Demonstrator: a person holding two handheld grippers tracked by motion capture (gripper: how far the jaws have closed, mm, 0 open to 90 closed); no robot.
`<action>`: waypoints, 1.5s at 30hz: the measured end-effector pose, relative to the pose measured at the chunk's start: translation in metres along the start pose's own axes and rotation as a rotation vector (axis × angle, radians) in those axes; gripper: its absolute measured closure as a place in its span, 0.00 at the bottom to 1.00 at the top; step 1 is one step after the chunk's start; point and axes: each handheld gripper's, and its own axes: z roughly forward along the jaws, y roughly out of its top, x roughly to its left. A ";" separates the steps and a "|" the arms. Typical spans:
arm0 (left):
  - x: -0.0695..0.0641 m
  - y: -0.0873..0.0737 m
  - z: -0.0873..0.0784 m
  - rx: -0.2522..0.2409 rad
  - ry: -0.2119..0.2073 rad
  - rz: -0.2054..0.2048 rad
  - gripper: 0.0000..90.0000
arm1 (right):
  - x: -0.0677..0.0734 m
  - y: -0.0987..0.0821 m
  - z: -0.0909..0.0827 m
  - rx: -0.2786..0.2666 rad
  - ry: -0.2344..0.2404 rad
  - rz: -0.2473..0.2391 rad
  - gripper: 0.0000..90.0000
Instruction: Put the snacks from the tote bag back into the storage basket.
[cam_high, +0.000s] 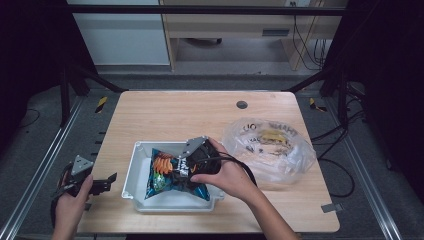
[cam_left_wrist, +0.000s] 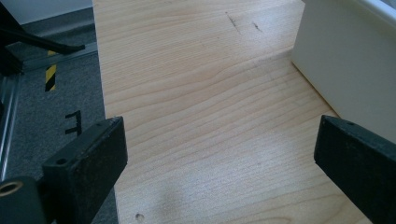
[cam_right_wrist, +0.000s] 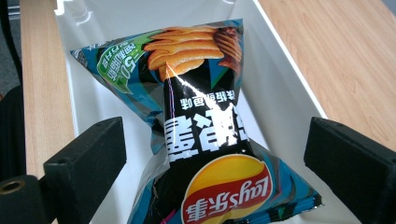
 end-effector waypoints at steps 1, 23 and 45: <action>0.000 0.000 0.000 0.000 0.000 0.000 0.03 | 0.000 0.000 -0.001 -0.003 -0.004 0.006 0.07; 0.000 0.000 0.000 -0.001 0.003 0.000 0.03 | -0.003 -0.003 -0.026 -0.059 -0.089 0.065 0.07; -0.001 0.000 0.001 0.001 0.002 0.002 0.03 | -0.009 -0.013 -0.055 -0.089 -0.173 0.116 0.07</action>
